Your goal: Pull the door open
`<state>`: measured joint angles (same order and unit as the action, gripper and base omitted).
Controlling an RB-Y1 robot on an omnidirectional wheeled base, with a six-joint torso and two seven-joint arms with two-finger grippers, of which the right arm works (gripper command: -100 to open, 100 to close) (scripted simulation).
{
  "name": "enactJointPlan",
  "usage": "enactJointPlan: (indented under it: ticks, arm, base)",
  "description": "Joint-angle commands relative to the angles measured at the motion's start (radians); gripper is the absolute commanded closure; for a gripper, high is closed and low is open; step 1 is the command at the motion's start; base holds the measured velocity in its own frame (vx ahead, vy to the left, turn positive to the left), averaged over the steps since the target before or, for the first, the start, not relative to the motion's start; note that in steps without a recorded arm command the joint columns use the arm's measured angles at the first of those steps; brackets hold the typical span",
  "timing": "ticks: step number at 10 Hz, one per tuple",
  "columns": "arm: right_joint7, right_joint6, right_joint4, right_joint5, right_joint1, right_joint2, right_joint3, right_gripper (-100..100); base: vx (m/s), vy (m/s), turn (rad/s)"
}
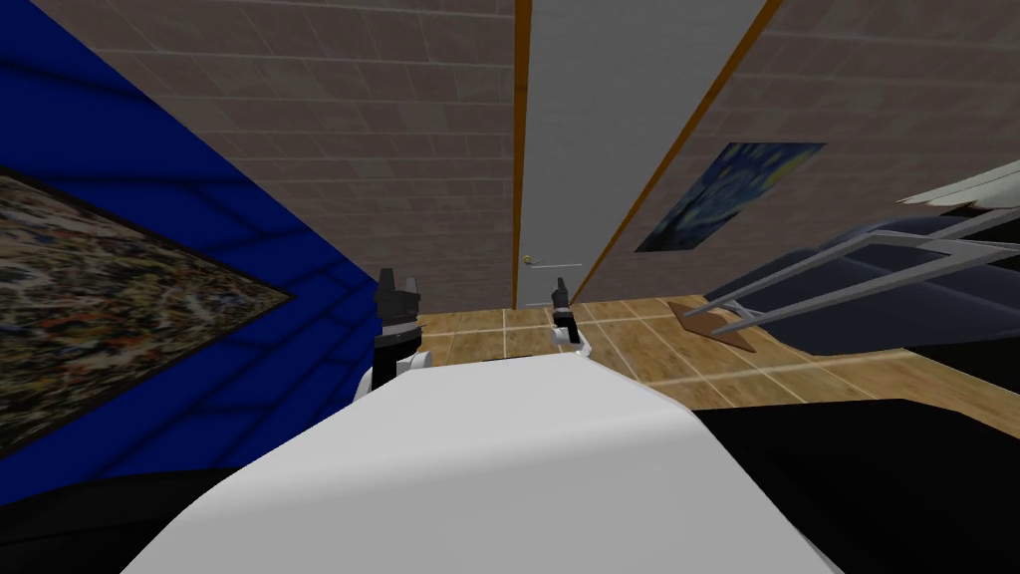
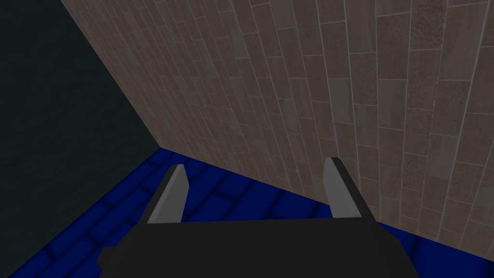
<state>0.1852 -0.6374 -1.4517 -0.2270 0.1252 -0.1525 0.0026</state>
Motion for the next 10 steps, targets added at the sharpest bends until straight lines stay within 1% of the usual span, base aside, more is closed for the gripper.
enactJointPlan:
  ticks: [1,2,4,5,6,7,9,10]
  arm:
    - [0.001,-0.005,0.050,-0.014,-0.021,-0.006,0.000,-100]
    - [0.001,-0.005,0.059,-0.014,-0.021,-0.006,0.000,-100]
    - [0.002,-0.007,0.121,-0.032,-0.053,-0.015,-0.003,-100]
    - [0.002,-0.007,0.129,-0.032,-0.053,-0.015,-0.003,-100]
    - [0.003,-0.007,0.158,-0.041,-0.068,-0.019,-0.004,-100]
    - [0.003,-0.007,0.164,-0.041,-0.068,-0.019,-0.004,-100]
    - [0.004,-0.009,0.231,-0.060,-0.099,-0.027,-0.006,-100]
    - [0.004,-0.009,0.233,-0.060,-0.099,-0.027,-0.006,-100]
  base:
    - [0.084,-0.017,0.122]
    - [0.064,-0.016,0.054]
    - [0.057,-0.016,0.098]
    - [0.059,-0.019,0.035]
    - [0.059,-0.016,0.060]
    - [0.048,-0.013,0.041]
    - [0.069,-0.020,0.097]
    - [0.057,-0.021,0.043]
